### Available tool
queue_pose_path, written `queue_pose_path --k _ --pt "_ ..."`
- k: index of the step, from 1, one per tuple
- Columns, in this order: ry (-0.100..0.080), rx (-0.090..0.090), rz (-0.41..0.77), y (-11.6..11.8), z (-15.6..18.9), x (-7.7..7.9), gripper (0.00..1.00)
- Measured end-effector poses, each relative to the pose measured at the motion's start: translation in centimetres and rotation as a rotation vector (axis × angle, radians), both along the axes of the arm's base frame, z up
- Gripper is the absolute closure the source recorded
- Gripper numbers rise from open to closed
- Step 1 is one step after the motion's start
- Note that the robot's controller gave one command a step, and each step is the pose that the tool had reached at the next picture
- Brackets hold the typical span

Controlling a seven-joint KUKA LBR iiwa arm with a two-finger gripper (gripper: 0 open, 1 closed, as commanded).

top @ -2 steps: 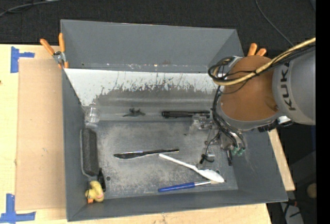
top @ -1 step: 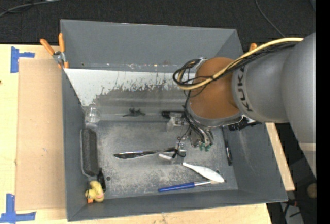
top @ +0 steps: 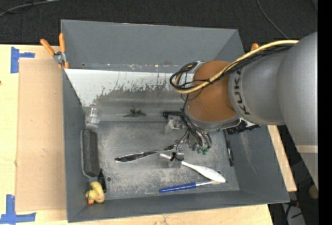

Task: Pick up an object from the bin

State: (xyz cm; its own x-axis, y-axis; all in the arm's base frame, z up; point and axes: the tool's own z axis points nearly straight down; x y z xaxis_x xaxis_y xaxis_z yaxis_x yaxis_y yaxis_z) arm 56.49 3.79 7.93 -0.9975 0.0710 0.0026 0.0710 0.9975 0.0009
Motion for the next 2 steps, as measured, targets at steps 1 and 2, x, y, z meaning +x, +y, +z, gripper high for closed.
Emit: queue_pose_path --k 1,2 --pt "-0.002 0.002 0.025 6.8 1.9 -1.2 0.00" --pt "-0.002 -0.003 -0.056 6.1 -1.1 0.0 0.00"
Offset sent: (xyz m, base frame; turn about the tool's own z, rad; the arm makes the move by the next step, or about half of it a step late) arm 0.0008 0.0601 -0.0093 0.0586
